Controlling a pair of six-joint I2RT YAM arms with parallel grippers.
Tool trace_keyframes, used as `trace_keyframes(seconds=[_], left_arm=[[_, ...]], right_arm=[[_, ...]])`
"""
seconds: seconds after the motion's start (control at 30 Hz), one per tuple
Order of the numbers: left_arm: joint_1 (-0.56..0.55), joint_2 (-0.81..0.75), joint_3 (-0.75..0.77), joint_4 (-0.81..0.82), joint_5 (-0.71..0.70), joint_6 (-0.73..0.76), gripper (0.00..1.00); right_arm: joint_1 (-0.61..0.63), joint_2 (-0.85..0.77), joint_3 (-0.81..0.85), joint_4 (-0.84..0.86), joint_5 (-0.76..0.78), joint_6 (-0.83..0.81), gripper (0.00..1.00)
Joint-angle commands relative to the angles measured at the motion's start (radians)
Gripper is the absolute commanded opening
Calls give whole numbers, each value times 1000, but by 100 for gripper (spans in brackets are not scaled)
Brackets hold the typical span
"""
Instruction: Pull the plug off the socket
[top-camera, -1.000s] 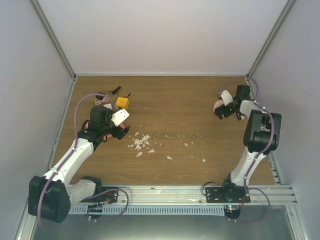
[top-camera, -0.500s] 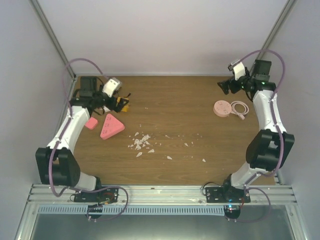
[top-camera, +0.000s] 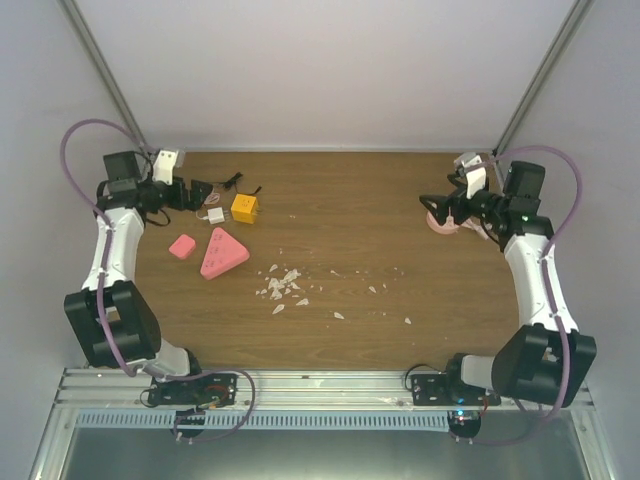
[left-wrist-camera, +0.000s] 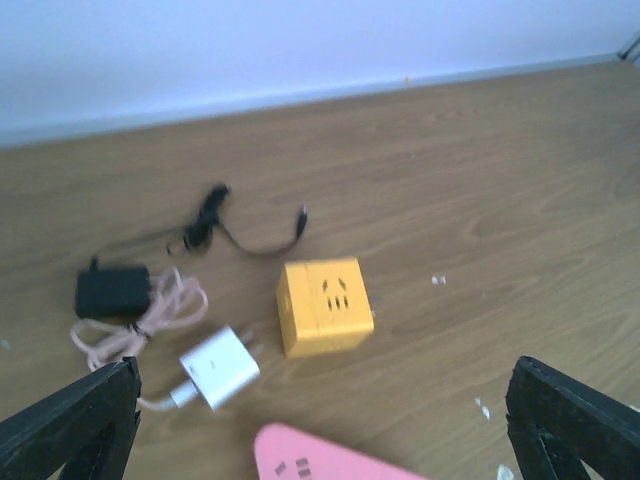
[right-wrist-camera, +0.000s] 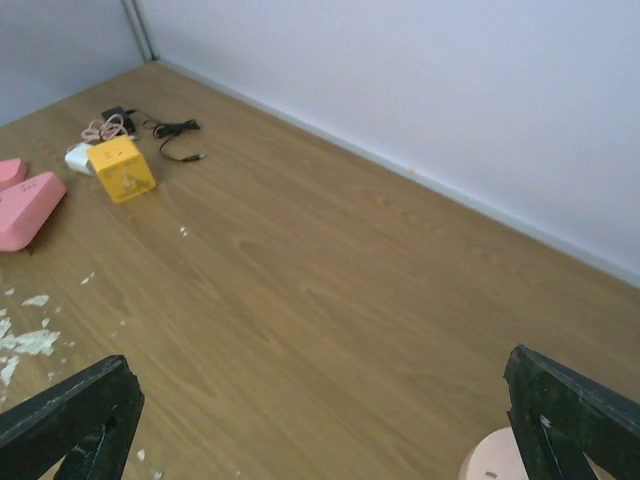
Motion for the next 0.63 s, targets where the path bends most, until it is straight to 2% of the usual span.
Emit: trace_keyframes(seconds=[0.0, 0.2, 0.6], left_arm=[[10, -73, -152, 37, -10, 23, 99], [10, -141, -342, 99, -2, 27, 99], [10, -188, -396, 140, 5, 18, 99]], right_arm=[[-9, -71, -116, 68, -25, -8, 100], [-28, -112, -257, 119, -14, -18, 100], [-28, -121, -318, 174, -28, 0, 100]])
